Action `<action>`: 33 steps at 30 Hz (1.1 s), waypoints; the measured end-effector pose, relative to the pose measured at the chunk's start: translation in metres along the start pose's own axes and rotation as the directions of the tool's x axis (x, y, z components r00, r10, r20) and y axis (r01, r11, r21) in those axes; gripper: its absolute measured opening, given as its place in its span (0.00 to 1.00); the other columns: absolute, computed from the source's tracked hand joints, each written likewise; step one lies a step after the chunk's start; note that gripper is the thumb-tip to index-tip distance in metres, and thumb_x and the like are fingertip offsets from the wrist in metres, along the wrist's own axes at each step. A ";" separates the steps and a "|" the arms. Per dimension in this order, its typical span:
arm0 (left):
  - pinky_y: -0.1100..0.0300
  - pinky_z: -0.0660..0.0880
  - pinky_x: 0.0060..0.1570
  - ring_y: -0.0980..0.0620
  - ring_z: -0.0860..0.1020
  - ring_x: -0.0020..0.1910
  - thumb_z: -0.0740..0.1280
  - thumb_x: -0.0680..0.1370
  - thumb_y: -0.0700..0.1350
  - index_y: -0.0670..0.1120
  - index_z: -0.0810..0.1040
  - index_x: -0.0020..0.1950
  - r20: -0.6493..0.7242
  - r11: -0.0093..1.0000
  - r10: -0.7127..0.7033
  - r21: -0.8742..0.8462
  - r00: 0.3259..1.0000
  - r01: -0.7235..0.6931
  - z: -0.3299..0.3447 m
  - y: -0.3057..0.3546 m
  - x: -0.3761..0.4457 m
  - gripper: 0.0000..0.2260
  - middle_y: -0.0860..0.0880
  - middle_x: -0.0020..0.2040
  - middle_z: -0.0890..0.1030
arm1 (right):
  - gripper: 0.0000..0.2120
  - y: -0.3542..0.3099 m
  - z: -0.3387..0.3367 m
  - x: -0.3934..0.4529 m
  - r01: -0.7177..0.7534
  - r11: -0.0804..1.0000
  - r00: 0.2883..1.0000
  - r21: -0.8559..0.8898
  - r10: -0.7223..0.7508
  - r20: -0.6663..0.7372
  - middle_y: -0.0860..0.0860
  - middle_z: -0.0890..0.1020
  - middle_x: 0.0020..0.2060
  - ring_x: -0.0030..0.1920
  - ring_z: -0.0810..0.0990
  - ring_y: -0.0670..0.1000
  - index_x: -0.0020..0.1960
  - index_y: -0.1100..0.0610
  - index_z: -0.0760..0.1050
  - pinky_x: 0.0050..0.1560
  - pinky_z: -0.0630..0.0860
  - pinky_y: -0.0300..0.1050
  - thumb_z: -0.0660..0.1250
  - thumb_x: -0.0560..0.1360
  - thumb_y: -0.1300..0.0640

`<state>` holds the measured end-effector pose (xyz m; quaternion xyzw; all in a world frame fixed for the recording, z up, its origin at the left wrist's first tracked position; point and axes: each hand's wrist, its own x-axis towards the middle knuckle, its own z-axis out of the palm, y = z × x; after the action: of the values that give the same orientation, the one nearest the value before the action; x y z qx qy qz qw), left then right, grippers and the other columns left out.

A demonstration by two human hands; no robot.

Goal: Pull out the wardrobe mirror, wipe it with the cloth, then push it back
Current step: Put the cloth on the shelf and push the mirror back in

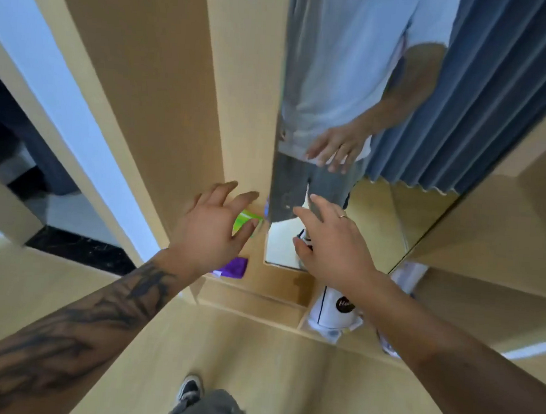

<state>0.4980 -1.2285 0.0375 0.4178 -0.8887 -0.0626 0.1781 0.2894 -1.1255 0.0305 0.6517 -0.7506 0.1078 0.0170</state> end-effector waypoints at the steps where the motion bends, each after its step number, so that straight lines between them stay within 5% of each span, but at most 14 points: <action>1: 0.42 0.67 0.72 0.40 0.70 0.77 0.68 0.82 0.56 0.56 0.73 0.78 -0.036 1.000 0.019 0.006 0.999 -0.019 -0.009 0.014 0.004 0.23 0.43 0.78 0.71 | 0.26 0.007 -0.012 -0.004 0.002 1.000 1.000 -0.001 -0.002 -0.027 0.56 0.61 0.82 0.78 0.64 0.59 0.78 0.48 0.66 0.71 0.69 0.55 0.66 0.82 0.46; 10: 0.42 0.70 0.69 0.43 0.67 0.78 0.65 0.82 0.60 0.61 0.65 0.81 -0.278 0.987 0.145 0.103 0.950 -0.121 -0.103 0.099 0.061 0.27 0.46 0.81 0.67 | 0.28 0.057 -0.137 -0.005 -0.031 0.999 0.931 -0.031 0.018 -0.364 0.57 0.62 0.81 0.79 0.63 0.62 0.79 0.49 0.66 0.73 0.67 0.62 0.68 0.81 0.48; 16: 0.37 0.75 0.63 0.41 0.69 0.76 0.68 0.81 0.58 0.60 0.66 0.81 -0.432 0.977 0.200 0.156 0.880 -0.145 -0.170 0.118 0.109 0.28 0.46 0.79 0.68 | 0.27 0.093 -0.227 0.011 -0.087 0.994 0.785 -0.069 0.026 -0.619 0.58 0.64 0.80 0.76 0.68 0.64 0.75 0.51 0.72 0.68 0.73 0.62 0.73 0.78 0.51; 21: 0.34 0.78 0.61 0.37 0.66 0.77 0.69 0.80 0.59 0.64 0.58 0.82 -0.515 0.972 0.231 0.164 0.825 -0.170 -0.204 0.127 0.142 0.33 0.45 0.83 0.63 | 0.34 0.113 -0.282 0.029 -0.188 0.979 0.641 -0.082 0.059 -0.765 0.59 0.61 0.82 0.78 0.64 0.65 0.81 0.48 0.63 0.73 0.69 0.64 0.71 0.78 0.48; 27: 0.35 0.80 0.58 0.35 0.57 0.82 0.68 0.79 0.61 0.71 0.50 0.83 -0.547 0.973 0.226 0.086 0.806 -0.215 -0.215 0.135 0.169 0.38 0.49 0.87 0.46 | 0.44 0.126 -0.298 0.043 -0.241 0.969 0.573 0.057 0.190 -0.797 0.57 0.51 0.84 0.82 0.54 0.64 0.85 0.47 0.49 0.79 0.57 0.61 0.70 0.78 0.42; 33: 0.44 0.82 0.54 0.36 0.73 0.74 0.70 0.79 0.63 0.70 0.51 0.83 -0.539 0.964 0.230 0.014 0.810 -0.265 -0.202 0.131 0.189 0.38 0.49 0.87 0.40 | 0.47 0.134 -0.291 0.054 -0.145 0.953 0.558 0.266 0.301 -0.774 0.50 0.47 0.85 0.84 0.45 0.48 0.85 0.49 0.45 0.77 0.52 0.47 0.71 0.78 0.44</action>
<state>0.3672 -1.2812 0.3087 0.2936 -0.8477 0.0531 0.4386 0.1166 -1.1079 0.3051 0.4298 -0.7249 0.4567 0.2850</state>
